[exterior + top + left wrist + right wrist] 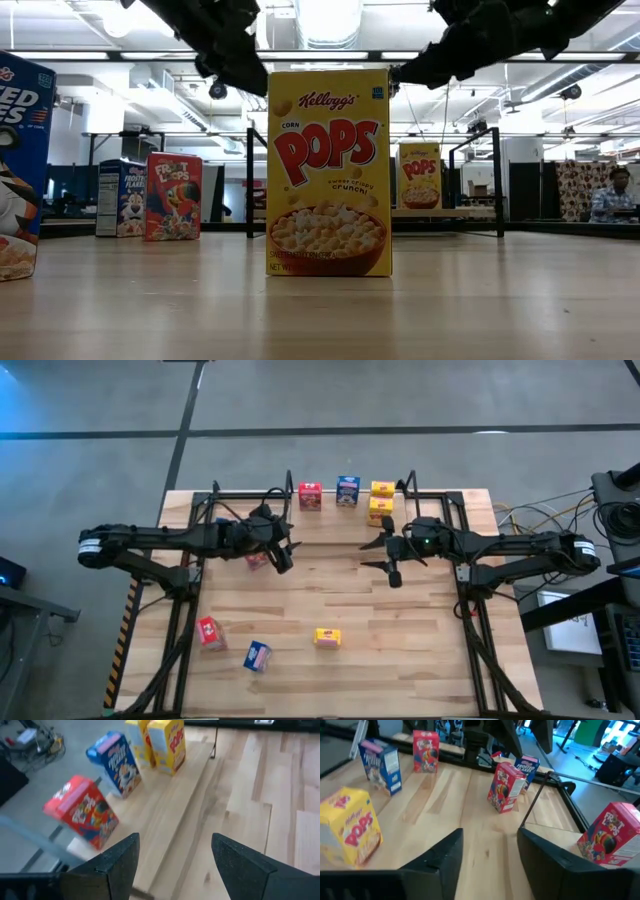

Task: Stack cereal on shelf
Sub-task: Put the top red cereal box on the shelf aligned with the other red cereal box

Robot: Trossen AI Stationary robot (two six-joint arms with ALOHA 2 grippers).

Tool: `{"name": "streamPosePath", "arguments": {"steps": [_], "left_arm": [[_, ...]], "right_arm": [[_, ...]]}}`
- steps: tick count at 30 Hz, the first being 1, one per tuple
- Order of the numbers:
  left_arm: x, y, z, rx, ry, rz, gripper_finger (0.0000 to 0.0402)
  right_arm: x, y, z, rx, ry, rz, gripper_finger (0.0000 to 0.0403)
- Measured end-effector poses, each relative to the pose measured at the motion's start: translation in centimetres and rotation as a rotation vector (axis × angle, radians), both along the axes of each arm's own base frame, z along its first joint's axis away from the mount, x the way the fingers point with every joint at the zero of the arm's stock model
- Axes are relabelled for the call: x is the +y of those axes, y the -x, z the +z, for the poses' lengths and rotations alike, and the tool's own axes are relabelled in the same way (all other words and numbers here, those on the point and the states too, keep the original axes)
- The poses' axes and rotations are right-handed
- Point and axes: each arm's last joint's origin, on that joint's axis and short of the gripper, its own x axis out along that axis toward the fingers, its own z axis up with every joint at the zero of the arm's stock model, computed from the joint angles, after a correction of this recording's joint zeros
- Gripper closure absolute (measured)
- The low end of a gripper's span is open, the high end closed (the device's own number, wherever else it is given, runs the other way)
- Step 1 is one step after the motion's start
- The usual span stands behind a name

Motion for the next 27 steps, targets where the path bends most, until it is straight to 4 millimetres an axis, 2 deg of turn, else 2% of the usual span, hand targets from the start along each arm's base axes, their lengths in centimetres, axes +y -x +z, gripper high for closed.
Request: {"name": "streamPosePath", "arguments": {"steps": [3,8,9,15,21,25,27], "left_arm": [[0.0,0.4,-0.2,0.019,0.029,0.02,0.0171],[-0.1,0.6,-0.5,0.044,0.058,0.04,0.0171],[-0.1,0.6,-0.5,0.045,0.059,0.04,0.0171],[-0.1,0.6,-0.4,0.033,0.07,0.048,0.0171],[-0.1,0.8,-0.7,0.042,0.106,0.077,0.0171],[-0.1,0.9,-0.8,0.048,0.128,0.095,0.0171],[-0.1,0.9,-0.8,0.044,0.133,0.099,0.0171]], "right_arm": [[0.0,0.2,0.2,-0.009,0.027,0.007,0.0272],[0.2,0.8,1.1,-0.052,0.066,0.017,0.0375],[0.2,0.9,1.2,-0.058,0.073,0.02,0.0383],[0.8,2.1,1.7,-0.117,0.174,0.054,0.0393],[1.1,4.2,1.1,-0.348,0.316,0.002,0.0394],[1.2,5.0,0.3,-0.381,0.327,-0.016,0.0391],[1.2,5.0,0.2,-0.375,0.281,-0.039,0.0383]]}}
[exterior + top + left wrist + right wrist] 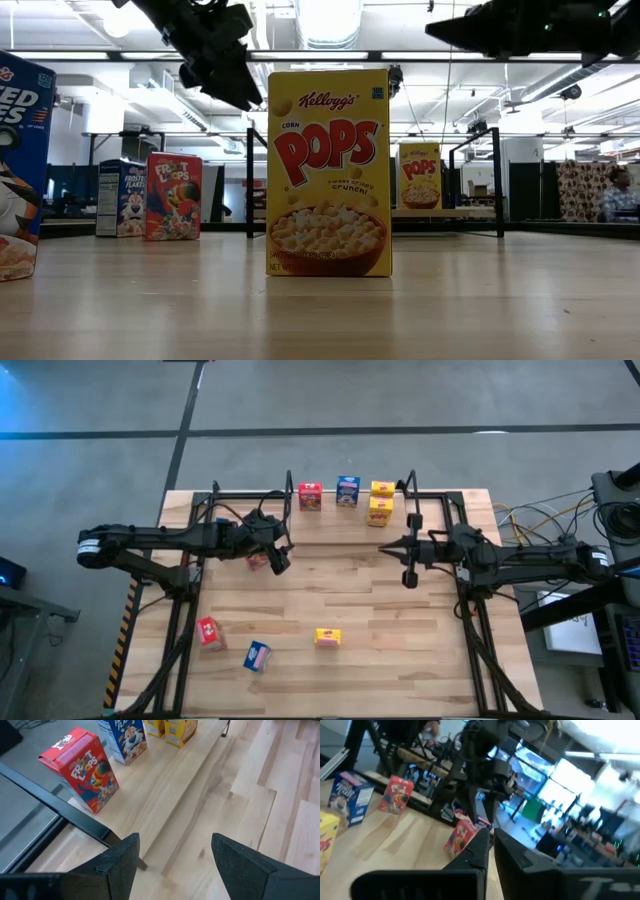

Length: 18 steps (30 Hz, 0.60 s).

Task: Stack cereal on shelf
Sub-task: Put the top red cereal box on the shelf aligned with the other red cereal box

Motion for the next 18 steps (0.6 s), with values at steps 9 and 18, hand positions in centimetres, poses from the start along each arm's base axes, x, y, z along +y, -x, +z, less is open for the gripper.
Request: {"name": "streamPosePath", "arguments": {"steps": [9,18], "left_arm": [[0.0,0.1,-0.1,-0.009,0.033,0.028,0.0171],[-0.1,0.8,-0.8,0.049,0.104,0.096,0.0171]], "right_arm": [[-0.2,-0.2,1.5,-0.049,-0.037,-0.056,0.0273],[-0.5,-0.6,0.8,0.015,0.08,-0.134,0.0214]]}}
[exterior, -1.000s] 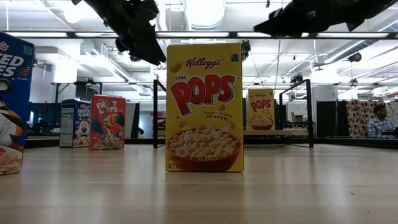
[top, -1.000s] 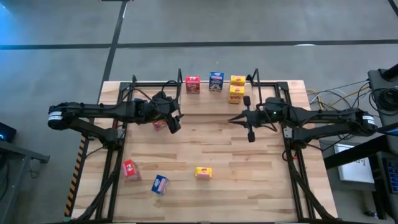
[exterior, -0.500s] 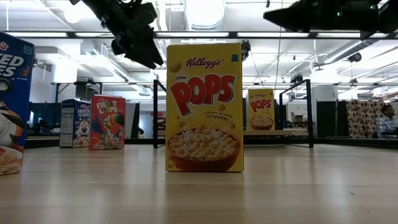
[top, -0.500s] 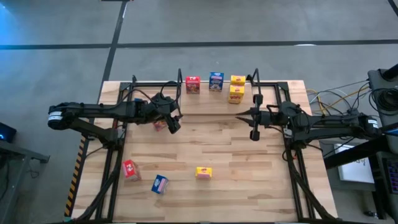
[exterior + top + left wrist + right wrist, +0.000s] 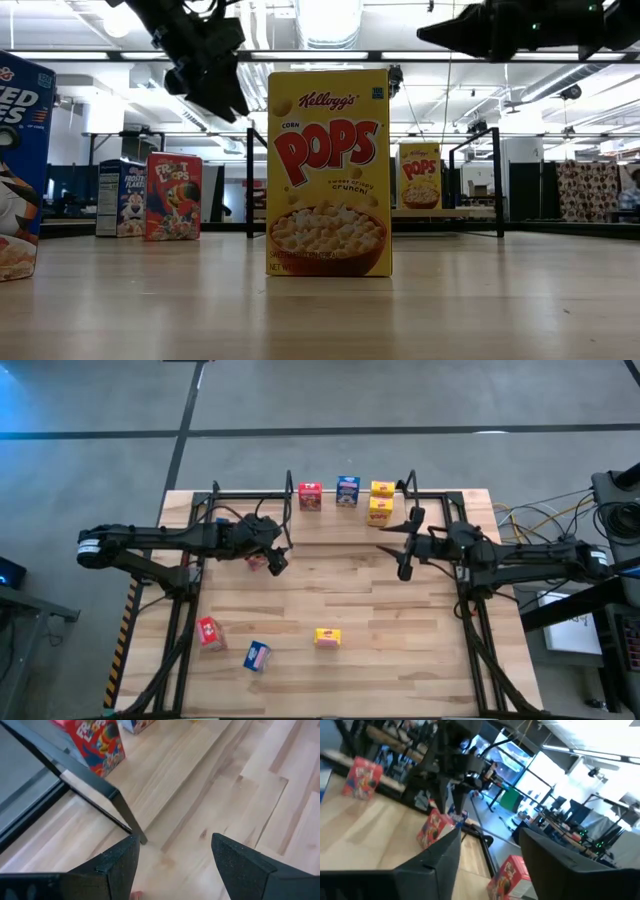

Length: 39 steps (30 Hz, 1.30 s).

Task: Stack cereal on shelf
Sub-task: Put the top red cereal box on the shelf aligned with the other red cereal box

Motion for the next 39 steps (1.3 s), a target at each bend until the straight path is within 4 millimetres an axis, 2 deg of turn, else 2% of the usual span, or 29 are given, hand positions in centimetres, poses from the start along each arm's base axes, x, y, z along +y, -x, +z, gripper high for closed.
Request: {"name": "streamPosePath", "arguments": {"steps": [3,8,10,14,21,24,28,33,39], "left_arm": [[0.0,0.1,-0.1,0.004,0.006,0.006,0.0171],[0.0,0.0,-0.1,0.006,0.005,0.004,0.0171],[0.0,0.0,-0.1,0.006,0.004,0.003,0.0171],[0.0,0.0,-0.1,0.007,0.004,0.003,0.0171],[0.0,0.2,-0.2,0.009,0.026,0.028,0.0171],[-0.1,0.4,-0.4,0.026,0.056,0.061,0.0171],[-0.2,0.8,-0.7,0.025,0.138,0.128,0.0171],[-0.6,0.7,-0.9,-0.011,0.334,0.145,0.0171],[-0.8,2.4,-1.8,0.149,0.401,0.25,0.0171]], "right_arm": [[0.0,0.0,0.2,-0.02,0.024,-0.006,0.0263],[0.0,0.0,0.4,-0.029,0.045,-0.007,0.0376],[0.0,-0.1,0.7,-0.04,0.027,-0.005,0.0383],[-0.1,-0.3,0.9,-0.047,-0.053,0.002,0.0349],[-0.1,-0.6,0.6,-0.026,-0.073,0.005,0.0239],[-0.1,-0.7,0.4,-0.003,-0.069,0.005,0.0209],[-0.1,-0.6,0.4,-0.005,-0.069,0.005,0.0198],[-0.1,-0.4,0.6,-0.017,-0.067,0.005,0.0197],[-0.1,-0.3,0.7,-0.019,-0.066,0.005,0.0197]]}}
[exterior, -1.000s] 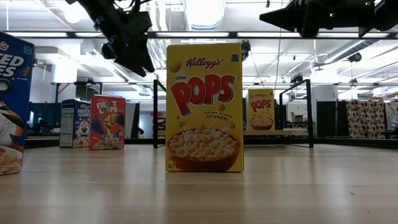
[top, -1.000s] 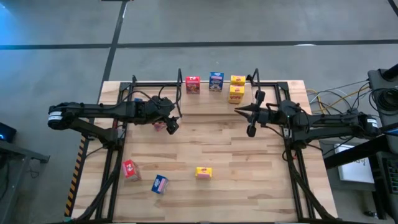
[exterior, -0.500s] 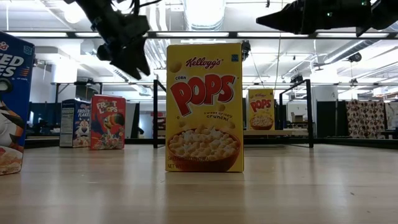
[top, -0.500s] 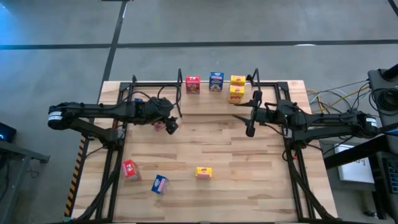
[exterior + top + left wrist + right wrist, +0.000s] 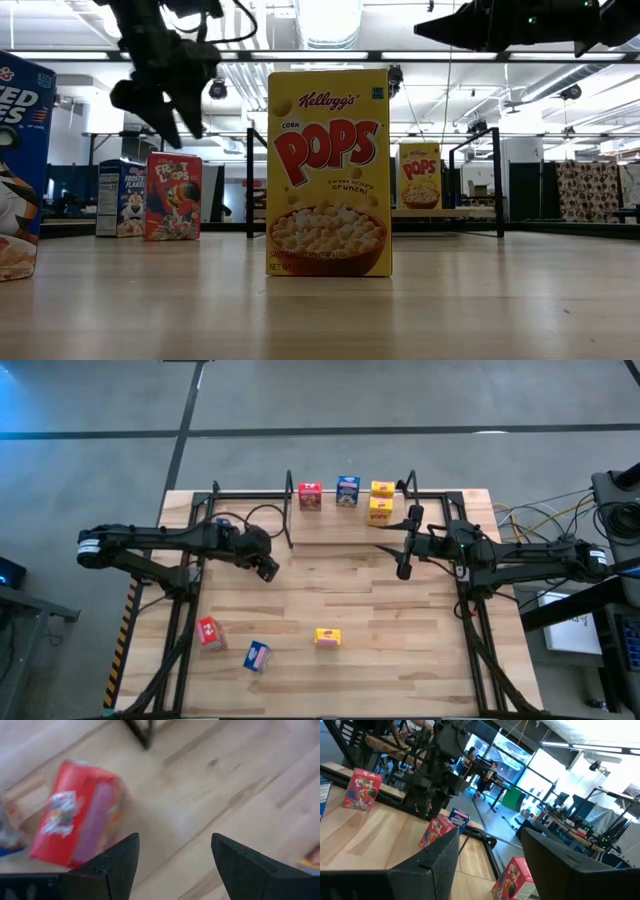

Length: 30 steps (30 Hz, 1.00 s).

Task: Stack cereal on shelf
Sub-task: Put the top red cereal box on the shelf aligned with the other red cereal box

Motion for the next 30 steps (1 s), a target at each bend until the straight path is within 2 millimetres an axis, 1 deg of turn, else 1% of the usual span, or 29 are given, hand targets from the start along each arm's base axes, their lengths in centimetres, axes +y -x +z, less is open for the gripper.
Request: {"name": "streamPosePath", "arguments": {"steps": [4,6,8,10,12,13,14,16,23,26,30], "left_arm": [[0.0,-0.3,0.4,-0.027,0.005,-0.038,0.0171],[-0.2,-0.8,1.5,-0.062,0.016,-0.092,0.0171],[-0.2,-1.2,2.9,-0.077,-0.008,-0.15,0.0171],[-0.2,-1.2,4.2,-0.033,-0.051,-0.194,0.0171],[0.1,-0.7,5.1,0.072,-0.107,-0.188,0.0171],[0.2,-0.4,5.2,0.142,-0.126,-0.173,0.0171],[0.4,-0.1,5.2,0.201,-0.136,-0.159,0.0171],[0.8,0.1,4.9,0.255,-0.12,-0.134,0.0171],[1.5,0.0,3.2,0.313,-0.078,-0.106,0.0167],[1.6,0.1,2.9,0.325,-0.074,-0.103,0.0148],[2.0,0.2,2.9,0.356,-0.19,-0.049,0.012]], "right_arm": [[0.0,0.0,0.0,-0.004,0.0,0.0,0.0197],[0.0,0.0,0.0,-0.005,0.001,0.0,0.0197],[0.0,0.0,0.1,-0.008,0.001,0.0,0.0197],[0.0,0.0,0.1,-0.008,0.001,0.0,0.0197],[0.0,0.0,0.1,-0.008,0.001,0.0,0.0197],[0.0,0.0,0.1,-0.008,0.001,0.0,0.0197],[0.0,0.0,0.1,-0.007,0.001,0.0,0.0197],[0.0,0.0,0.1,-0.006,-0.001,0.0,0.0197],[0.0,0.0,0.0,-0.005,-0.003,0.0,0.0197],[0.0,0.0,0.0,-0.006,-0.011,0.001,0.0197],[0.0,0.0,0.0,-0.006,-0.012,0.001,0.0197]]}}
